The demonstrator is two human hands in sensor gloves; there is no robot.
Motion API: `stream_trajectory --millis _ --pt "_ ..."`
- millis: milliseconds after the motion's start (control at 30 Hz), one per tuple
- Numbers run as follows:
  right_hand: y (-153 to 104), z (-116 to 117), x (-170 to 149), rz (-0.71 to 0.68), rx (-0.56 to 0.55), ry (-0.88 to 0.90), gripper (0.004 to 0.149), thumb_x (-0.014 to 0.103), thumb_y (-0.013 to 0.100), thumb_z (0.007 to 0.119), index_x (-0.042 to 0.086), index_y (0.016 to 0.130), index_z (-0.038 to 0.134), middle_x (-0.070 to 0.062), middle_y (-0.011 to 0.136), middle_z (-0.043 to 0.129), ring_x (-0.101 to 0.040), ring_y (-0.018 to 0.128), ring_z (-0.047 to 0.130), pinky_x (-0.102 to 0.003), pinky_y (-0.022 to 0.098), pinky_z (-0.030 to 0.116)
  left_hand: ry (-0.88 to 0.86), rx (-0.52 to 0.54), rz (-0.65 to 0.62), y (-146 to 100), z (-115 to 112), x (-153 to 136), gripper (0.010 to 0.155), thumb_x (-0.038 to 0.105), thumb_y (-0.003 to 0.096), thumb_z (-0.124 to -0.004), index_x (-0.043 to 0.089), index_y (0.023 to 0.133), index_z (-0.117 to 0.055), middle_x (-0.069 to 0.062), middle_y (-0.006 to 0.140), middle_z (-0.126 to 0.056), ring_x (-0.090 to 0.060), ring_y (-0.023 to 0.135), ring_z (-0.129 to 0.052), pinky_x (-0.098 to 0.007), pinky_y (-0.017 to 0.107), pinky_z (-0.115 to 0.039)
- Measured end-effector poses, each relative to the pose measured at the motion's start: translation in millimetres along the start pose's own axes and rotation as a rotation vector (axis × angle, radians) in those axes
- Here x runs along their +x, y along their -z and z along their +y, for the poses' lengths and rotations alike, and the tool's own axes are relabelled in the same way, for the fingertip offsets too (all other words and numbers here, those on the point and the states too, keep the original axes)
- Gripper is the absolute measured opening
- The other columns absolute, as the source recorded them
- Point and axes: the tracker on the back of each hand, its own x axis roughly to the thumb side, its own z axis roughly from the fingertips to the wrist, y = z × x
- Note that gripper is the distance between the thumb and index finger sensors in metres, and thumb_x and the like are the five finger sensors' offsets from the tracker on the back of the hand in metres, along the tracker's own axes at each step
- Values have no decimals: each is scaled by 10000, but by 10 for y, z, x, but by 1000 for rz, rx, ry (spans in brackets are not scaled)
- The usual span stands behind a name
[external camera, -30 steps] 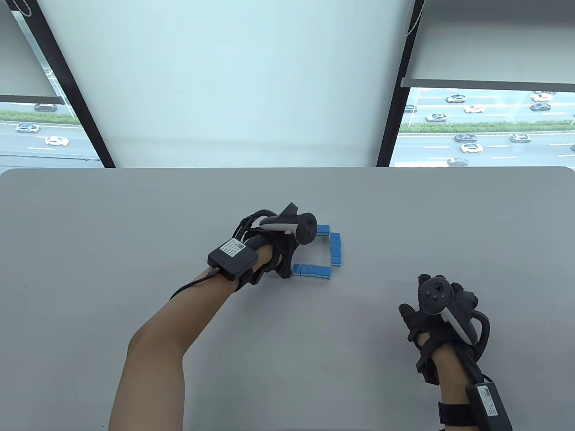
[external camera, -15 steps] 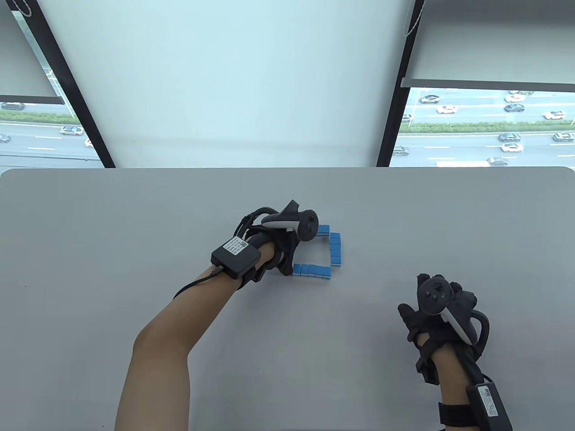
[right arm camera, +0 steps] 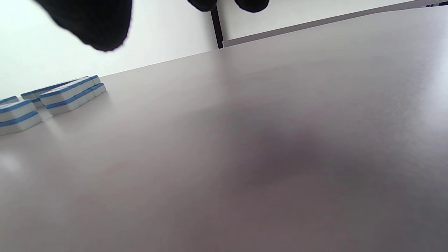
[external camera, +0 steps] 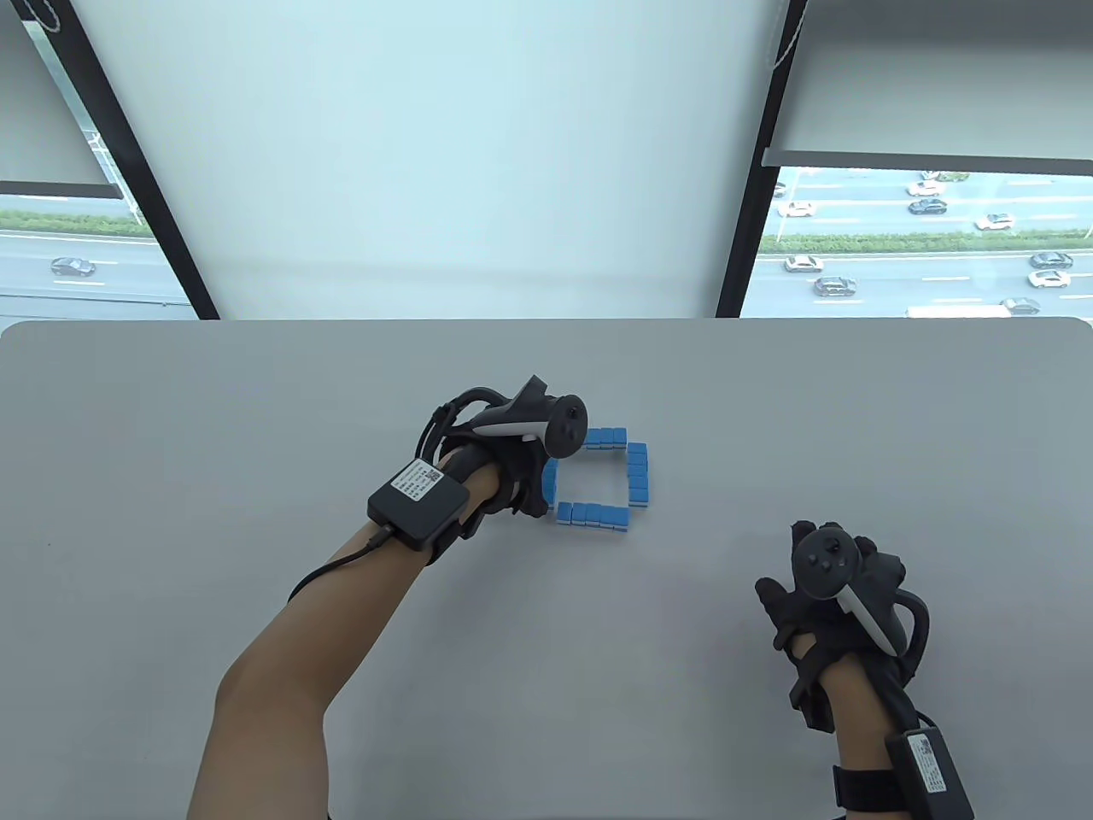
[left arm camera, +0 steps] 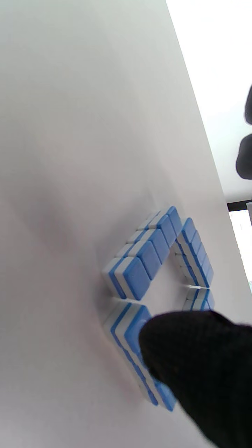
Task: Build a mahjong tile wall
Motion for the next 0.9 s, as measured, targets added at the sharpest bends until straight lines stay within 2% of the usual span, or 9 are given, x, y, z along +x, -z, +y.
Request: stream_trajectory --millis 200,400,533,667,900 --pt "-18 0 60 -28 -2 -9 830 585 391 724 261 1050 338 -61 1126 284 -484 999 246 -665 654 147 -62 75 49 -646 113 -111 822 627 388 -781 303 1080 -477 -15 1171 -496 -400 1073 -539 -672 736 -500" --pt "-39 -21 149 -68 -13 -13 809 588 394 717 286 1049 350 -26 1131 293 -455 1010 243 -658 659 144 -101 143 115 -1313 17 -113 797 630 399 -757 302 1080 -506 -18 1168 -531 -393 1071 -567 -670 735 -515" --pt "-47 -13 200 -89 -14 -19 794 592 395 710 304 1047 361 -5 1133 300 -415 1019 237 -651 662 145 -147 201 171 -1642 -115 -144 804 633 404 -750 299 1087 -489 -20 1174 -519 -401 1075 -551 -674 738 -503" --pt "-48 -9 240 -104 -15 -26 780 600 395 701 318 1045 374 16 1133 317 -349 1028 231 -635 669 151 -216 263 240 -1862 -343 -233 802 634 406 -748 299 1089 -495 -21 1176 -521 -407 1076 -543 -673 738 -495" --pt "-40 -10 268 -111 -25 -30 774 613 392 688 330 1043 382 32 1134 331 -314 1032 237 -617 680 158 -333 320 348 -1945 -814 -338 808 642 409 -738 300 1095 -485 -23 1183 -501 -425 1080 -510 -693 730 -477"
